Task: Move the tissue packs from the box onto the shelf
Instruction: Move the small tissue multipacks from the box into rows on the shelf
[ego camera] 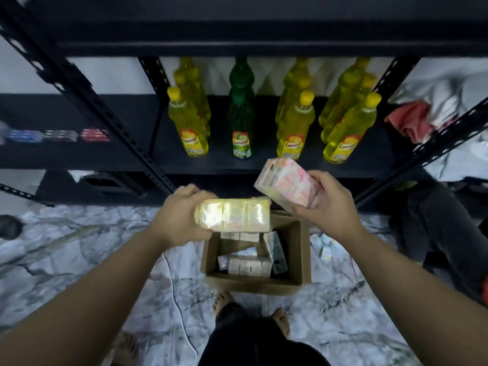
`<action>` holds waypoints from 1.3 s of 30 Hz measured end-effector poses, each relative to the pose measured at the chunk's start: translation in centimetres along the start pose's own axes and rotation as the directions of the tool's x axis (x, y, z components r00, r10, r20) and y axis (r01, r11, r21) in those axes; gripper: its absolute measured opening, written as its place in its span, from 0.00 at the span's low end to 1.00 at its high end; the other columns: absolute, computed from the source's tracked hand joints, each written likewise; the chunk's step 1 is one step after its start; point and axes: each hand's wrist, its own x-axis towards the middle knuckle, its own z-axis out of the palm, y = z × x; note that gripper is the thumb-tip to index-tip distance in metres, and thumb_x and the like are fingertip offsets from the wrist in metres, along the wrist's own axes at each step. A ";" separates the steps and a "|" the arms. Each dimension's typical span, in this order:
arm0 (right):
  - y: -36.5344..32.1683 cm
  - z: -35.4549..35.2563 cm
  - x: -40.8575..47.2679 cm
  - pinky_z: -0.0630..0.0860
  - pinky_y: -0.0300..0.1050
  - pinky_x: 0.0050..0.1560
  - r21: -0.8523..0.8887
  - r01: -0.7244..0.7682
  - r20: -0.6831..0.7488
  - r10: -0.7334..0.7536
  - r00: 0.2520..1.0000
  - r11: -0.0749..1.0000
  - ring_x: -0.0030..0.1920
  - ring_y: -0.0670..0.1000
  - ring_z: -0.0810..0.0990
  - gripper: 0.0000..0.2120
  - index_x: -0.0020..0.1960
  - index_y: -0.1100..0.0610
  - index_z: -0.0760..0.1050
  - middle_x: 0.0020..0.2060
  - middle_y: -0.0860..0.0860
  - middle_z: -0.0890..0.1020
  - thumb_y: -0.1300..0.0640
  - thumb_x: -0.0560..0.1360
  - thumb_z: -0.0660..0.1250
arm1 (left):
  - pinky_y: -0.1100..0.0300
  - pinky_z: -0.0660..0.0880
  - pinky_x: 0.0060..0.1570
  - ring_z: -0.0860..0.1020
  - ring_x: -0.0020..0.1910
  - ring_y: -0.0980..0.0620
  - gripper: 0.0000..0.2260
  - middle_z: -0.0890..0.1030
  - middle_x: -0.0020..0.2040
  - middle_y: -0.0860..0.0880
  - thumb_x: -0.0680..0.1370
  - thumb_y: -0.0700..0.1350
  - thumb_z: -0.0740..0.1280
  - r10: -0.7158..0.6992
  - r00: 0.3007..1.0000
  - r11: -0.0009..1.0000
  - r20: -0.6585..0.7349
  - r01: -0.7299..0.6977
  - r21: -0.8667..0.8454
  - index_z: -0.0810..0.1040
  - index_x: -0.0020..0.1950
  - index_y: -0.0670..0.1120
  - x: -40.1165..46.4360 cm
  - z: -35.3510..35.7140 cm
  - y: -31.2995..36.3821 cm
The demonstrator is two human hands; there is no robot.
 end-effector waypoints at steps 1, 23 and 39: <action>-0.9 -1.0 0.2 0.78 0.53 0.57 0.000 0.030 -0.025 -0.030 0.999 1.000 0.58 0.48 0.78 0.35 0.66 0.44 0.72 0.57 0.44 0.79 0.39 0.62 0.77 | 0.45 0.74 0.54 0.72 0.53 0.49 0.36 0.71 0.50 0.55 0.59 0.62 0.72 0.003 1.000 1.000 -0.027 -0.003 -0.007 0.76 0.67 0.57 -0.2 -1.1 0.6; -15.8 -16.6 8.9 0.66 0.31 0.61 -0.184 0.325 -0.321 -0.369 0.872 0.928 0.56 0.47 0.73 0.38 0.74 0.51 0.74 0.52 0.43 0.75 0.55 0.65 0.81 | 0.62 0.70 0.54 0.71 0.57 0.58 0.36 0.72 0.52 0.62 0.60 0.55 0.77 0.204 0.904 0.978 -0.377 -0.201 0.047 0.74 0.68 0.61 3.4 -21.7 9.6; -23.1 -17.8 21.2 0.69 0.45 0.61 -0.354 0.214 -0.230 -0.307 0.923 0.910 0.58 0.46 0.69 0.39 0.76 0.47 0.70 0.54 0.43 0.74 0.46 0.67 0.77 | 0.56 0.74 0.57 0.73 0.57 0.59 0.32 0.75 0.55 0.61 0.61 0.59 0.74 0.307 0.896 0.952 -0.322 -0.285 0.114 0.72 0.65 0.64 13.1 -34.8 3.8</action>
